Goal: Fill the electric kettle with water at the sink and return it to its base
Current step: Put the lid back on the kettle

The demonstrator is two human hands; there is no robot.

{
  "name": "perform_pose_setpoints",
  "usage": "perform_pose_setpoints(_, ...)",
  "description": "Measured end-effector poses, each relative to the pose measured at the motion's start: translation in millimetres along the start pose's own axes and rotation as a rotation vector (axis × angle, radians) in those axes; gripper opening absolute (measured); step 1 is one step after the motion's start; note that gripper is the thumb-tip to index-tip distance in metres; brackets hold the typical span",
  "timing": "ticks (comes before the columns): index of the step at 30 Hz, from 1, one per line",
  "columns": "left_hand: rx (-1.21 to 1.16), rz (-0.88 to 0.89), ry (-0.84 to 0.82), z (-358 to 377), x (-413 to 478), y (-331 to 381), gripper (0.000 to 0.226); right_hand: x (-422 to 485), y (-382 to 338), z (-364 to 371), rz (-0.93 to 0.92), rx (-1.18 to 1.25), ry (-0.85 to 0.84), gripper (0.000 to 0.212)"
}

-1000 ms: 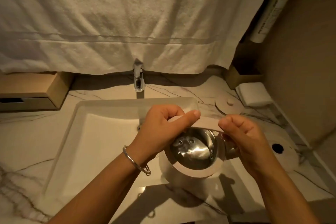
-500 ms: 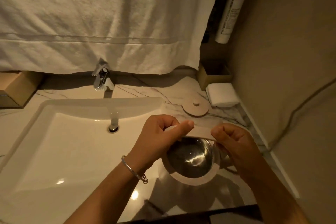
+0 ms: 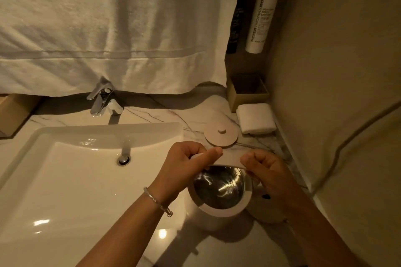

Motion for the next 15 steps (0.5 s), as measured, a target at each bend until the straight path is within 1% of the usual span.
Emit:
perform_pose_setpoints(3,0.000,-0.016,0.007,3,14,-4,0.042,14,0,-9,0.016,-0.006,-0.008,0.025)
perform_pose_setpoints(6,-0.012,-0.032,0.015,4,28,-8,0.048,31,1,-15,-0.002,-0.061,-0.012,0.024)
perform_pose_setpoints(9,-0.024,-0.040,0.018,3,41,-12,0.046,47,3,-19,-0.005,-0.064,-0.030,0.023)
perform_pose_setpoints(15,-0.035,-0.070,0.031,1,65,-21,0.045,74,13,-25,0.032,-0.041,-0.030,0.028)
Point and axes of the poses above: each hand's wrist, its own x-axis towards the middle knuckle, its own z-axis out of the palm, y = z × x, the point moved 2 cm from there along x, towards the middle knuckle, and after that the axes turned 9 degrees about x, right-handed, at the moved point
